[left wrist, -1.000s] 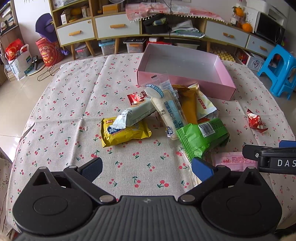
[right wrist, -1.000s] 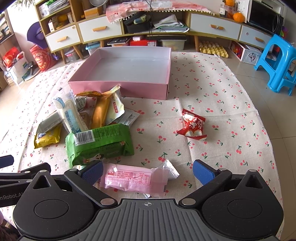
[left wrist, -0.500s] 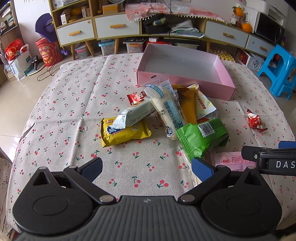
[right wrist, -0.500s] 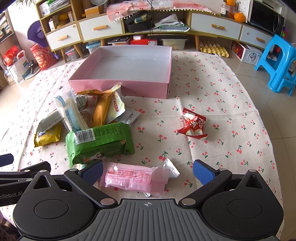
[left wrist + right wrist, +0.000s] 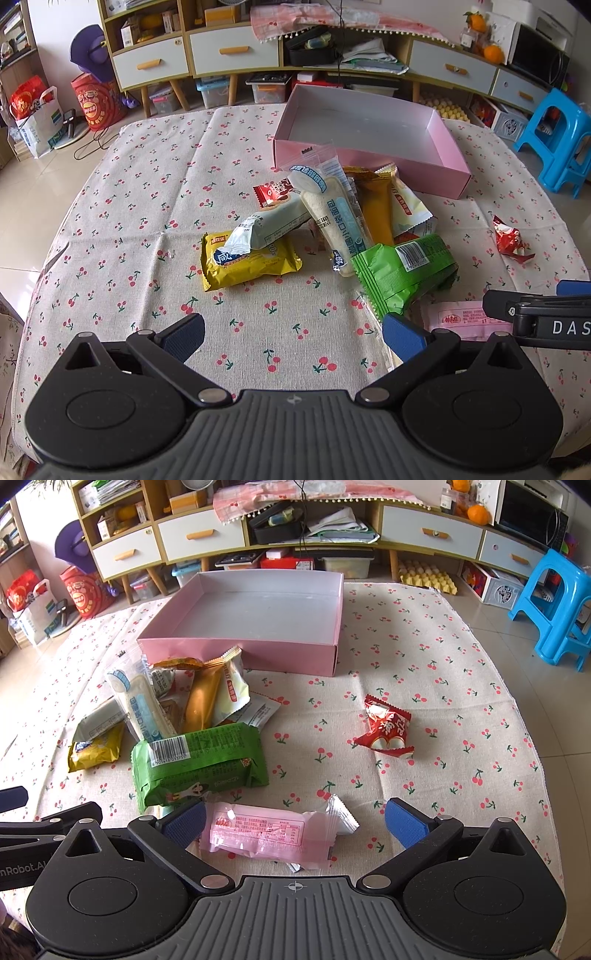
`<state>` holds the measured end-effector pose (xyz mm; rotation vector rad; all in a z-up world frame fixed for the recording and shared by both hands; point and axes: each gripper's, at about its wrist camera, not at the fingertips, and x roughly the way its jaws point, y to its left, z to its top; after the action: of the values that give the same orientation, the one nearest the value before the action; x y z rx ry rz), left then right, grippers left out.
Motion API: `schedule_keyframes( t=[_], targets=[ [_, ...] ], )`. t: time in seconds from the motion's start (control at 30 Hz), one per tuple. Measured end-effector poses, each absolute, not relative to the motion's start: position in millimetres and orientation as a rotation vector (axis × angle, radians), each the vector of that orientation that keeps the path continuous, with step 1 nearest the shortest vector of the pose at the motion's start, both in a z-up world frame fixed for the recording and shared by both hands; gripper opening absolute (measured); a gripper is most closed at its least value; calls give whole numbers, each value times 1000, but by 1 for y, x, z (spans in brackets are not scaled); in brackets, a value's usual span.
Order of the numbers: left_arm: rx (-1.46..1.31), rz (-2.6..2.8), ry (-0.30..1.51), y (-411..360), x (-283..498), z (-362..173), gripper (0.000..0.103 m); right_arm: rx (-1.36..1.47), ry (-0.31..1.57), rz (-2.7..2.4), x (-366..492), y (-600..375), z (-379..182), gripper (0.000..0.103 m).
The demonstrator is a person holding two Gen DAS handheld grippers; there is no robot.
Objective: Organize snacks
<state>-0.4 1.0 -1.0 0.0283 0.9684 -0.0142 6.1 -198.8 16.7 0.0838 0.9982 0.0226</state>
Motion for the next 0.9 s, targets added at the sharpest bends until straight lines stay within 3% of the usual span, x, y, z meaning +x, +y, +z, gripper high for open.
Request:
schedule_keyframes(
  t=[0.9],
  targets=[
    [37, -36, 1027, 34, 24, -6, 102, 109, 1108, 82, 32, -204, 13, 103]
  ],
)
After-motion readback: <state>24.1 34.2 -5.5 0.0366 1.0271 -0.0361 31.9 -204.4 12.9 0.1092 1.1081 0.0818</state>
